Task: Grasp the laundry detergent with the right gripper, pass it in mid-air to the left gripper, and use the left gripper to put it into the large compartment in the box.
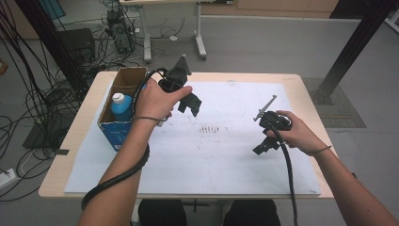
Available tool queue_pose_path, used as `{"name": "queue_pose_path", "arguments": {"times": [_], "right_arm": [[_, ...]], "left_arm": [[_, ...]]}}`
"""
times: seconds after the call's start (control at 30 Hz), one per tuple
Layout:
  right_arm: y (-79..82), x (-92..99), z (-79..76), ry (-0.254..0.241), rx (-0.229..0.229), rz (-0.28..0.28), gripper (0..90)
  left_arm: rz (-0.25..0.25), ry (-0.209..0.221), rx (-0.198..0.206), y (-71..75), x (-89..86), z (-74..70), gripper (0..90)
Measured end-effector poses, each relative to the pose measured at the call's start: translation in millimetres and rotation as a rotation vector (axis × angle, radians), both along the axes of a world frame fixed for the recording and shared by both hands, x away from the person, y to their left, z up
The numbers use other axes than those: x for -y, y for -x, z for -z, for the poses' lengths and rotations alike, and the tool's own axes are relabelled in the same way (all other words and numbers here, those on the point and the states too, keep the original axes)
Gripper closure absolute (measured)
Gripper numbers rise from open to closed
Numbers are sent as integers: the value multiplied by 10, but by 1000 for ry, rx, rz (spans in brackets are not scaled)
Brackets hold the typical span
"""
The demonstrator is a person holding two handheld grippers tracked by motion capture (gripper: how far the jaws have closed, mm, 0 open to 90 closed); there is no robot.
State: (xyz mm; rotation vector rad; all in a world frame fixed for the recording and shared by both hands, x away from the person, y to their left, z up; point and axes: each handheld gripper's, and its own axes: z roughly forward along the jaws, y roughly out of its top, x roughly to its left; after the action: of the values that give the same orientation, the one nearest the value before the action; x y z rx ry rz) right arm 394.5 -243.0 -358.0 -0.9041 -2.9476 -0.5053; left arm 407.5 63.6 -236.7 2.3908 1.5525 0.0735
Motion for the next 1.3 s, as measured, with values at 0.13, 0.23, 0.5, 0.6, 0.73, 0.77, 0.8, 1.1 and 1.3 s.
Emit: {"name": "queue_pose_path", "arguments": {"times": [0.13, 0.23, 0.5, 0.6, 0.73, 0.77, 0.8, 1.1, 1.3], "right_arm": [[1, -10, -1, 2, 2, -2, 37], [-4, -8, 1, 3, 1, 2, 36], [-17, -11, 11, 2, -1, -1, 37], [-18, -9, 8, 4, -1, 0, 37], [-23, 1, 13, 3, -3, 4, 37], [-24, 2, 12, 3, -1, 5, 36], [-22, 0, 10, 2, -1, 4, 37], [-18, -8, 23, 2, -4, 0, 37], [-17, 16, 28, 0, -2, 8, 36]], "left_arm": [[2, 4, 2, -12, 25, 74, 49], [5, 5, 5, -15, 48, 141, 50], [6, -3, 5, -31, 105, 327, 54], [10, -1, 4, -37, 115, 414, 53], [8, -8, 3, -47, 120, 507, 53], [3, -9, 4, -48, 122, 528, 53], [2, -7, 7, -50, 121, 549, 53], [-15, -1, -11, -82, 104, 773, 55], [-27, -1, -20, -105, 86, 923, 60]]}}
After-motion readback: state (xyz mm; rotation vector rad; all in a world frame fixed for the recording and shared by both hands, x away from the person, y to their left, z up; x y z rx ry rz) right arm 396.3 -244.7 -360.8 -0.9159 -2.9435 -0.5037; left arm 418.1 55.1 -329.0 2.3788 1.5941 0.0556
